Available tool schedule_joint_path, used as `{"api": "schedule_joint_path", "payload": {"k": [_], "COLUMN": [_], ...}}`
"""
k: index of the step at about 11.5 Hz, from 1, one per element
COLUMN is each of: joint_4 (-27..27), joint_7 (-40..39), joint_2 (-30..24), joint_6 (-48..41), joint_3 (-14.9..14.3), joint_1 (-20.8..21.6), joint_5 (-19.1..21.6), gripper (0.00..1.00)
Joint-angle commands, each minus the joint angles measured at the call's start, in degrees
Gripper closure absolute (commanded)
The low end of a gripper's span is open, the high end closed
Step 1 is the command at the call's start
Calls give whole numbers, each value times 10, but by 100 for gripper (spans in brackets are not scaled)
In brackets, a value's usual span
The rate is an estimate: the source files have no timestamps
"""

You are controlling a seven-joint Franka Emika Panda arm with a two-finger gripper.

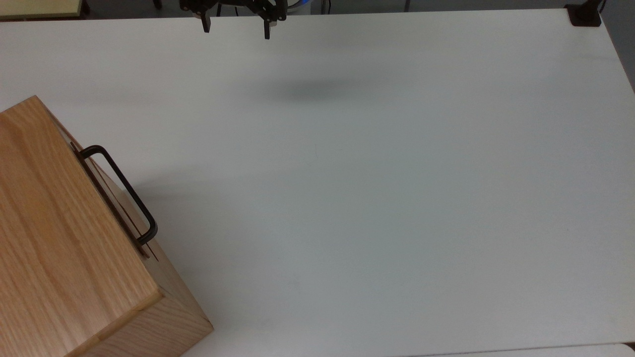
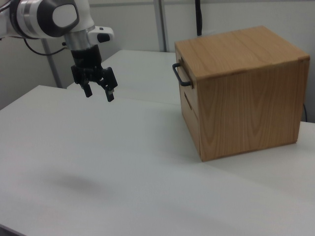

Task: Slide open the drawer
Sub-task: 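Open the gripper and move it toward the wooden cabinet's black handle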

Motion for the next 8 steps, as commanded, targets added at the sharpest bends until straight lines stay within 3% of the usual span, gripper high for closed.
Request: {"api": "schedule_joint_path", "payload": {"k": [1,4,8], "joint_4": [-6,-2,27], "joint_7": [5,5,-18], "joint_2": [4,7,52], "joint_6": [9,14,42], "joint_3": [-2,-2,-3], "joint_1": [1,-1,0], "joint_5": [12,12,6], "gripper": [0,0,0]}}
